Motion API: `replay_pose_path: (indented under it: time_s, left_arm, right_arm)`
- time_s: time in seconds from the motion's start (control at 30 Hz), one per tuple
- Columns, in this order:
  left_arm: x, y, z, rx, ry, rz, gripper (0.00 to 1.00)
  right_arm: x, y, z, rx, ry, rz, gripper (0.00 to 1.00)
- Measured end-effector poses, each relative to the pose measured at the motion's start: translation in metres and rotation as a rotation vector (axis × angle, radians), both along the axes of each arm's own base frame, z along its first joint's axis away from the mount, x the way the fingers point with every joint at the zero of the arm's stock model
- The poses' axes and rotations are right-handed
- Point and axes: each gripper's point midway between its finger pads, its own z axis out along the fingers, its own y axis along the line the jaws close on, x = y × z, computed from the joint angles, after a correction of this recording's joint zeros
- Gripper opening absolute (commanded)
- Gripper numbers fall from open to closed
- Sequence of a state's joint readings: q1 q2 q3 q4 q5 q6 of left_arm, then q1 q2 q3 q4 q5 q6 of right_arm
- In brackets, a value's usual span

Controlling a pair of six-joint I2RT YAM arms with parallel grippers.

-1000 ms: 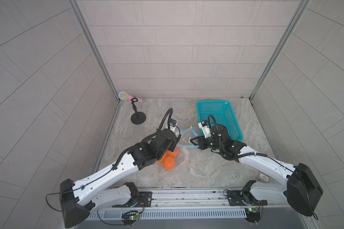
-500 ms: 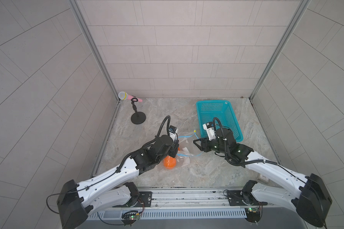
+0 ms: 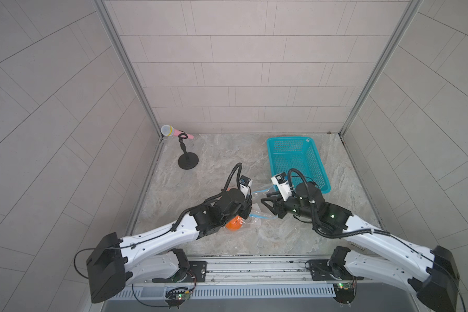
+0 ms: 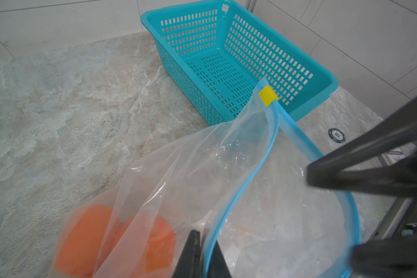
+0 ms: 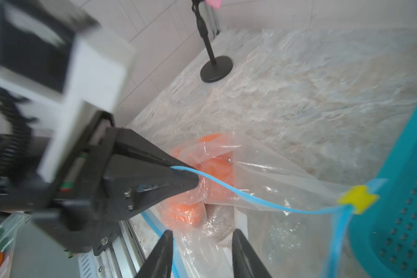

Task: Open the zip-top bag and take out the orange
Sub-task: Pick up the orange from the zipper food storage bag.

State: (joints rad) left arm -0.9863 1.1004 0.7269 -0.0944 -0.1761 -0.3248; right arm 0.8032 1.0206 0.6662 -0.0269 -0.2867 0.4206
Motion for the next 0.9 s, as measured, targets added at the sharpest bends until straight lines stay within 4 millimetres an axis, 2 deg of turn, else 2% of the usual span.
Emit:
replay_pose_path:
  time_s: [0.07, 0.17, 0.33, 0.4, 0.47, 0.5, 0.53, 0.63, 0.7, 0.73, 0.83, 0.9]
  left_arm:
    - [0.000, 0.001, 0.013, -0.037, -0.025, 0.001, 0.13]
    - [-0.002, 0.002, 0.027, -0.079, -0.050, -0.003, 0.13]
    - [-0.008, -0.002, 0.031, -0.124, -0.044, -0.035, 0.16]
    - [-0.007, -0.004, 0.029, -0.125, -0.036, -0.034, 0.08]
    - [-0.006, -0.003, 0.027, -0.121, -0.033, -0.025, 0.08]
    - [-0.004, -0.002, 0.026, -0.119, -0.030, -0.018, 0.12]
    - [-0.002, -0.001, 0.025, -0.118, -0.027, -0.011, 0.20]
    - [-0.001, -0.001, 0.022, -0.127, -0.015, -0.009, 0.58]
    - [-0.002, -0.001, 0.022, -0.142, -0.011, -0.015, 0.87]
    - [-0.003, 0.000, 0.022, -0.151, -0.011, -0.016, 0.97]
    - [-0.009, 0.007, 0.026, -0.186, -0.012, -0.018, 1.00]
    - [-0.013, 0.015, 0.037, -0.226, -0.026, -0.019, 1.00]
  right_arm:
    - [0.003, 0.007, -0.024, -0.038, 0.024, 0.026, 0.33]
    - [0.012, 0.020, -0.041, -0.066, 0.040, 0.051, 0.29]
    - [0.026, 0.048, -0.045, -0.039, 0.039, 0.107, 0.23]
    - [0.024, 0.056, -0.046, -0.014, 0.032, 0.132, 0.22]
    - [0.018, 0.059, -0.049, 0.022, 0.026, 0.149, 0.23]
    - [0.014, 0.058, -0.052, 0.035, 0.028, 0.155, 0.25]
    - [0.010, 0.057, -0.056, 0.046, 0.037, 0.160, 0.27]
    - [0.005, 0.055, -0.063, 0.056, 0.059, 0.166, 0.30]
    - [0.004, 0.057, -0.059, 0.072, 0.058, 0.174, 0.32]
    - [0.004, 0.058, -0.056, 0.083, 0.058, 0.178, 0.34]
    - [0.004, 0.056, -0.051, 0.092, 0.057, 0.164, 0.37]
    - [0.003, 0.051, -0.044, 0.089, 0.049, 0.147, 0.38]
